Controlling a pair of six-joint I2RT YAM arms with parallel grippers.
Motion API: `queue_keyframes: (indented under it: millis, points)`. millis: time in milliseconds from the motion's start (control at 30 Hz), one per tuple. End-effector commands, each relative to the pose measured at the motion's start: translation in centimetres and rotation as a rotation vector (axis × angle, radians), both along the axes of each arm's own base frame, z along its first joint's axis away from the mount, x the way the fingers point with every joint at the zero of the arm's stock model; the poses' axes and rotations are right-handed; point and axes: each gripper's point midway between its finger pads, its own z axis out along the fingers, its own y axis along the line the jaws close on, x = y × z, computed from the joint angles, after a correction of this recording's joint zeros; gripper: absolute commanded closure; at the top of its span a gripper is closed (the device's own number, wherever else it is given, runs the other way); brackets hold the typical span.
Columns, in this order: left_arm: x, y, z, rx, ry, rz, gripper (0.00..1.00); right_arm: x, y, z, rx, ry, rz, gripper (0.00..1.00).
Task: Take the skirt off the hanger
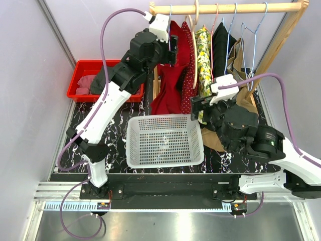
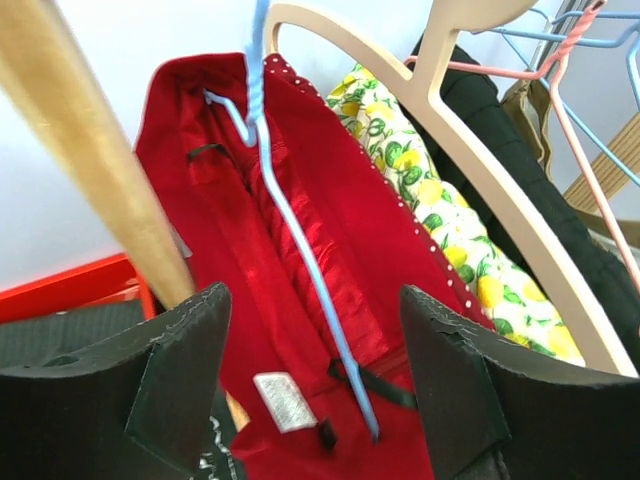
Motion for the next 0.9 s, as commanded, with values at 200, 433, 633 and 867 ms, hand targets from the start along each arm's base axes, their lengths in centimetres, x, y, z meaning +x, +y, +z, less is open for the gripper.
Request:
queue_keyframes:
  millis: [200,433,633,867]
  points:
    - [2.3,-1.2,0.9,-0.090,-0.034,0.038,0.69,-1.1,-1.6,0.4,0.125,0.019,0.029,0.15]
    - [3.8,-2.1,-1.2,-0.067,-0.005,0.042,0.83,-1.4,-2.0,0.2,0.145,0.037,0.042,0.18]
    - [3.4,0.0,2.0,-0.081,-0.072,0.059,1.00,-1.5,-1.8,-0.5,0.142,0.046,0.052,0.19]
    - [-0.2,3.1,8.9,-0.099,-0.233,0.046,1.00,-1.4,-0.7,-1.4,0.135,0.051,0.069,0.19]
